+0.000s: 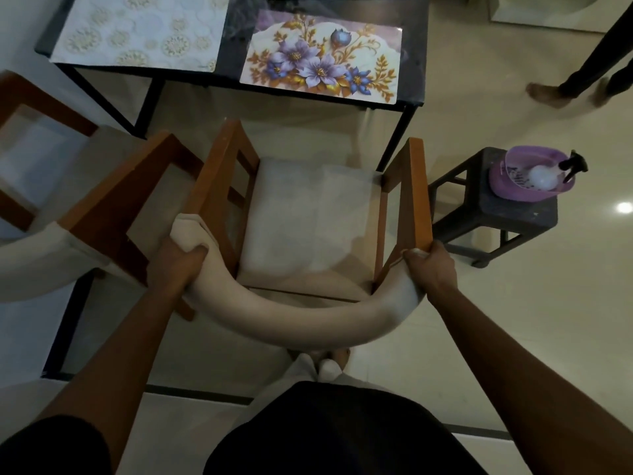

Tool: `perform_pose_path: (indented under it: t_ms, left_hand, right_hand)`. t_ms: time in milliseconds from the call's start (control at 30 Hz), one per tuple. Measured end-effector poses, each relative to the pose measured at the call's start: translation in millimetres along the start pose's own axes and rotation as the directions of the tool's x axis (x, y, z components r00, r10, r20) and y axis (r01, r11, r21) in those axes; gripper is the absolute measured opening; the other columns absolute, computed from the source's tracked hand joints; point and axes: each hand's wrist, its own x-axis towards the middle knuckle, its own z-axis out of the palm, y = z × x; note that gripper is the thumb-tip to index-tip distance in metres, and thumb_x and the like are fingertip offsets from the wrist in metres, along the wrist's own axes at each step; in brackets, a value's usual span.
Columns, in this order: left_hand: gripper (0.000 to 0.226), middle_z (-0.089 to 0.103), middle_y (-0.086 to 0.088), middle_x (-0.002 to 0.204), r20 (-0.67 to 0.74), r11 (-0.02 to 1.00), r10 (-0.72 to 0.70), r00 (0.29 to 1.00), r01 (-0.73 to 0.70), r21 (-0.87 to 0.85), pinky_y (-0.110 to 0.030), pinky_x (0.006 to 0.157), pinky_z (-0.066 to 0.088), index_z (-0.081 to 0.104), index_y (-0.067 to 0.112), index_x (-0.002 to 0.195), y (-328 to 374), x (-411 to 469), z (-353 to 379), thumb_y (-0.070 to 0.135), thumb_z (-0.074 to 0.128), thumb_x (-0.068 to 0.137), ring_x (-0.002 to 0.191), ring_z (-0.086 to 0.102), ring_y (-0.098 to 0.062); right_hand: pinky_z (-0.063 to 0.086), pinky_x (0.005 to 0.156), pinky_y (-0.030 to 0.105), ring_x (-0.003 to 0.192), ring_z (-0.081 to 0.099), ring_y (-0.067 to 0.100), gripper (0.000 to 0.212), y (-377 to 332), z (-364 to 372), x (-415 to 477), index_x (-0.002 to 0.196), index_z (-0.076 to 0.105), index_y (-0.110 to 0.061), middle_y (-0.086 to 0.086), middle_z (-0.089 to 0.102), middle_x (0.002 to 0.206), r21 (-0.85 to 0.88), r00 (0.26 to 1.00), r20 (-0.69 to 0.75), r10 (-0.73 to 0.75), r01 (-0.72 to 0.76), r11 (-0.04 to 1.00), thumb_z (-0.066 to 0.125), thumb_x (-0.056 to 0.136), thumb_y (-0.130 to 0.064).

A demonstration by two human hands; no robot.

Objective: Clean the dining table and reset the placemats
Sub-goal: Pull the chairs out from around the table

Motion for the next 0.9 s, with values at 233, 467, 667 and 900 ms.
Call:
perform_pose_path:
  t_ms: [233,467,667,900]
  left_hand:
    - [0.063,0.060,-0.024,0.141,0.014,1.000,-0.002,1.000,0.003,-0.011,-0.053,0.105,0.046,0.048,0.003,0.145,-1.2,-5.5,0.1,0.033,0.073,0.096,0.130,0.058,-0.046]
    - [0.063,0.055,-0.025,0.143,0.007,0.994,-0.081,0.997,0.080,0.075,-0.054,0.101,0.050,0.048,0.003,0.145,0.2,1.0,6.1,0.044,0.065,0.101,0.131,0.055,-0.047]
    - [0.069,0.056,-0.026,0.142,-0.014,0.993,-0.083,0.996,0.084,0.084,-0.062,0.104,0.052,0.048,0.005,0.144,-4.9,10.0,3.3,0.050,0.070,0.096,0.130,0.056,-0.049]
    - [0.065,0.059,-0.024,0.139,-0.015,0.992,-0.058,0.998,0.059,0.116,-0.053,0.099,0.050,0.051,0.005,0.141,-5.4,13.5,1.3,0.048,0.070,0.096,0.128,0.059,-0.047]
  right_hand:
    - [0.054,0.103,0.055,0.121,0.062,0.040,0.050,2.2,-2.7,-2.0,0.138,0.049,-0.015,0.018,0.061,0.136,0.008,1.000,0.017,-0.008,0.008,1.000,0.067,0.097,-0.040]
    - [0.053,0.101,0.052,0.121,0.062,0.040,0.049,5.9,1.8,-3.2,0.140,0.046,-0.014,0.018,0.060,0.135,0.024,1.000,0.014,-0.015,0.015,1.000,0.063,0.100,-0.036]
    - [0.054,0.101,0.053,0.119,0.063,0.041,0.051,4.0,3.8,1.3,0.139,0.045,-0.014,0.019,0.061,0.134,0.003,1.000,0.007,-0.019,0.019,1.000,0.064,0.099,-0.037]
    - [0.054,0.102,0.055,0.121,0.063,0.041,0.051,1.6,6.7,-1.4,0.141,0.044,-0.014,0.019,0.059,0.136,-0.004,1.000,0.007,0.023,-0.023,1.000,0.065,0.100,-0.037]
